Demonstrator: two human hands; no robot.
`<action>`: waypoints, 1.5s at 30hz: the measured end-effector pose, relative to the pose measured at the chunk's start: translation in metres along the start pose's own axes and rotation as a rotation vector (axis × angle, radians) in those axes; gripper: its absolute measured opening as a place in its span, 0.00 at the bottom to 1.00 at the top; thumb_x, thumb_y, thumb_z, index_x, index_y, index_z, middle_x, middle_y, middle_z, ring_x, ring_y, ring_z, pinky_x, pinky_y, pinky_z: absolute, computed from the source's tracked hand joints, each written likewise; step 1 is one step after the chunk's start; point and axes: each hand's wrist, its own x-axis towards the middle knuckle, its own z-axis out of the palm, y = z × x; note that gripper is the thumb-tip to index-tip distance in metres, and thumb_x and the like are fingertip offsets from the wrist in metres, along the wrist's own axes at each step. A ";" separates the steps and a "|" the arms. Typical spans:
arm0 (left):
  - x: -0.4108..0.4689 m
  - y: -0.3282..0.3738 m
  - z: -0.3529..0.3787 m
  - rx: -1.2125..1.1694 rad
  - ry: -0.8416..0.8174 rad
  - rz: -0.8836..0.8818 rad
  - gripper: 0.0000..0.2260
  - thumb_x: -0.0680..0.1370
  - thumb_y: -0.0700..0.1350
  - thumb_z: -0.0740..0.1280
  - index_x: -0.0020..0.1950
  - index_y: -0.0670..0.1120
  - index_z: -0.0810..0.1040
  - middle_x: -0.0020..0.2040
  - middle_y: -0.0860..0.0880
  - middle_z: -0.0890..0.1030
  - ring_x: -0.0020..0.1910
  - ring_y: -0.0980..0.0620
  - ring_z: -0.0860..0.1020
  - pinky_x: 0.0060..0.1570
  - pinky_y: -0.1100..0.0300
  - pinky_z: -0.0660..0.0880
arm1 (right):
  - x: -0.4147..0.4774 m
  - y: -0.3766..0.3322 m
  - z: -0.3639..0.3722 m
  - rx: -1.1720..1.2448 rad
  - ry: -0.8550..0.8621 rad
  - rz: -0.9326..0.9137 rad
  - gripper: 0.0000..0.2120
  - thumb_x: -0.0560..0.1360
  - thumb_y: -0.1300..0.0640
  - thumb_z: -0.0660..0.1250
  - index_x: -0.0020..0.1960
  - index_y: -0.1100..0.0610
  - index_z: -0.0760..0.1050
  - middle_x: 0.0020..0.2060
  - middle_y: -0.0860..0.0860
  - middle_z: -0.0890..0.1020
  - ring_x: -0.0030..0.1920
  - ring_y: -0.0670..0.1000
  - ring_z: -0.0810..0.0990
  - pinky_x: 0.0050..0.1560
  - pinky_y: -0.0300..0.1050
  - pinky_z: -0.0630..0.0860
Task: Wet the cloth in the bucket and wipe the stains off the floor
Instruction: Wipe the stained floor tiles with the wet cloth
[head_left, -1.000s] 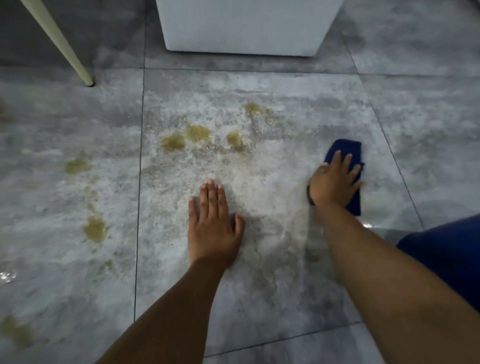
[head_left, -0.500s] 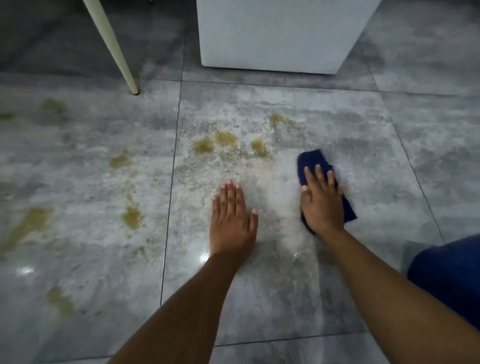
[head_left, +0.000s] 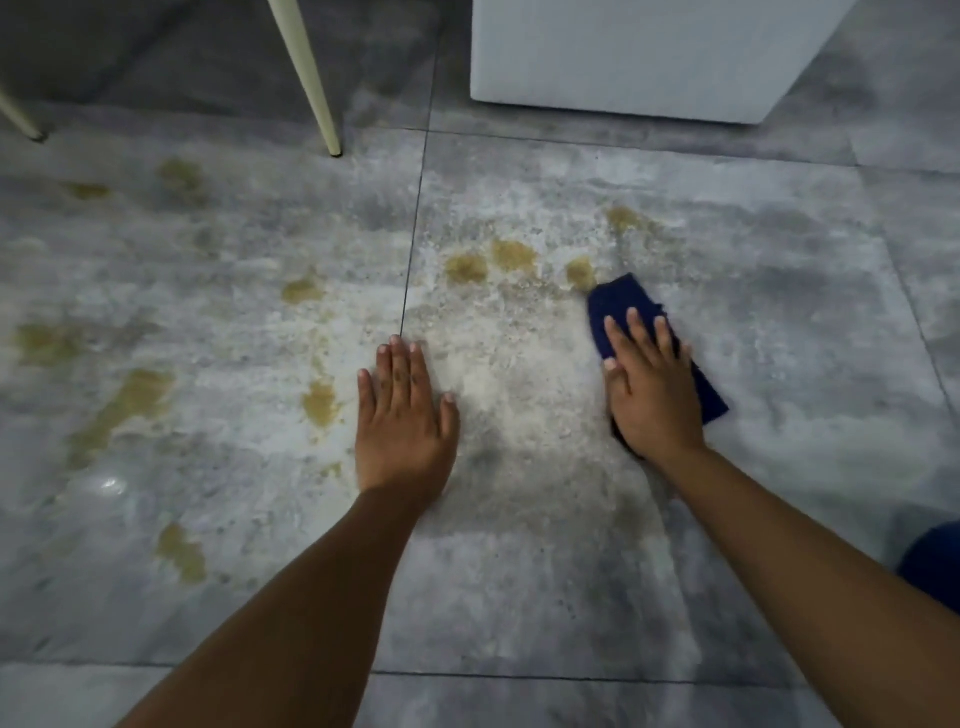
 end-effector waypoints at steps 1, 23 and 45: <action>0.001 0.000 0.000 -0.006 0.000 0.002 0.30 0.79 0.56 0.41 0.77 0.44 0.38 0.78 0.46 0.37 0.76 0.52 0.34 0.74 0.53 0.34 | 0.000 0.006 0.000 0.001 0.026 0.064 0.24 0.82 0.49 0.47 0.77 0.50 0.55 0.78 0.51 0.54 0.77 0.56 0.48 0.75 0.56 0.45; 0.003 0.003 -0.002 0.007 0.021 0.000 0.30 0.79 0.55 0.40 0.78 0.42 0.41 0.78 0.44 0.41 0.77 0.50 0.37 0.74 0.52 0.35 | 0.022 -0.099 -0.007 0.194 -0.303 -0.482 0.21 0.81 0.52 0.52 0.74 0.45 0.62 0.75 0.41 0.56 0.77 0.47 0.44 0.76 0.51 0.41; 0.003 0.001 0.002 -0.010 0.041 0.013 0.30 0.79 0.54 0.46 0.78 0.42 0.45 0.79 0.43 0.44 0.77 0.48 0.39 0.74 0.50 0.40 | 0.144 -0.102 0.013 0.030 0.037 -0.040 0.23 0.83 0.50 0.48 0.77 0.51 0.56 0.77 0.52 0.56 0.77 0.58 0.50 0.75 0.57 0.50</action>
